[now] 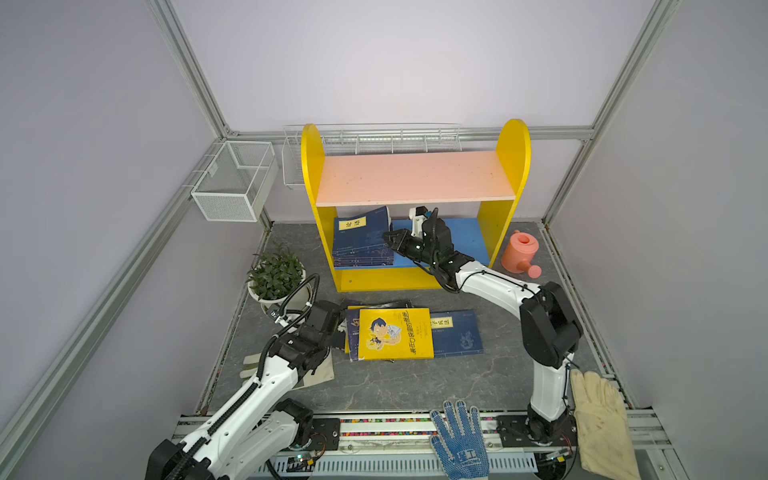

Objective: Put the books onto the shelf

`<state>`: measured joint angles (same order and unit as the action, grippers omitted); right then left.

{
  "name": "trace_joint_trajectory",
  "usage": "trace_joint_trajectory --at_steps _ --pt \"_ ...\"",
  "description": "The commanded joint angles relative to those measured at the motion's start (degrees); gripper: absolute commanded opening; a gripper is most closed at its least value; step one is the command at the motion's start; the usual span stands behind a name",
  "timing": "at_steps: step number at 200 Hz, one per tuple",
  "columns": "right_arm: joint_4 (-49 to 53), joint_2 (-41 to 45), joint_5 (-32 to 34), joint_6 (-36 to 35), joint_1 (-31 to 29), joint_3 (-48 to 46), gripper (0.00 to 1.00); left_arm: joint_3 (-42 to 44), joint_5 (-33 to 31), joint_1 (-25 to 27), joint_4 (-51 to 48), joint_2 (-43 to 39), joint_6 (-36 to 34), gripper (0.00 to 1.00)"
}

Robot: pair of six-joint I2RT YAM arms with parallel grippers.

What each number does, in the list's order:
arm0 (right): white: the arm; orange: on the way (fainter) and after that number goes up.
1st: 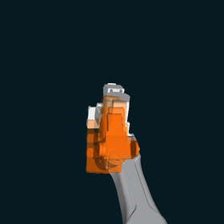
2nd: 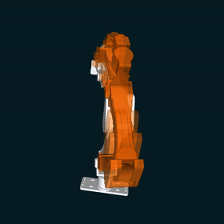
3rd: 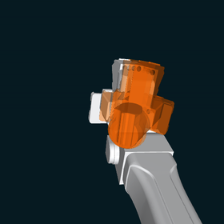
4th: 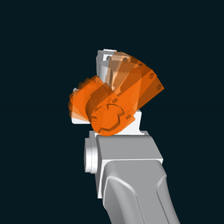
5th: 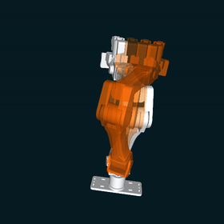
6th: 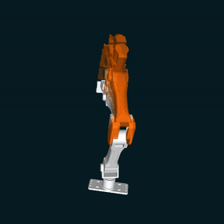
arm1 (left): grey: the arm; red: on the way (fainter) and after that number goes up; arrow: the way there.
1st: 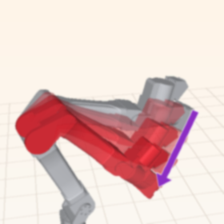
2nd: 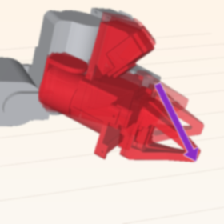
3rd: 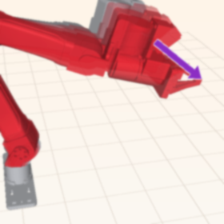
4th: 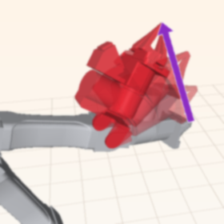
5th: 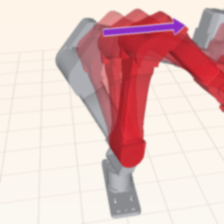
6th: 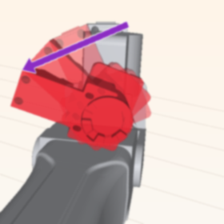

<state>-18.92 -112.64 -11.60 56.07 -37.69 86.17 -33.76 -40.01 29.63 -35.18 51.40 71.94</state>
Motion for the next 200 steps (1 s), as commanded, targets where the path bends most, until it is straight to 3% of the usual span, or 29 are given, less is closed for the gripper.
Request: trace_joint_trajectory --at_steps 1,200 --pt "-2.78 -0.34 -2.28 2.14 -0.97 2.12 0.06 0.05 -1.04 -0.34 -2.26 -0.38 0.92 0.79" --pt "-0.4 0.6 -3.01 3.26 -0.74 -1.9 0.07 0.09 0.46 -0.36 0.09 2.04 0.13 0.79"
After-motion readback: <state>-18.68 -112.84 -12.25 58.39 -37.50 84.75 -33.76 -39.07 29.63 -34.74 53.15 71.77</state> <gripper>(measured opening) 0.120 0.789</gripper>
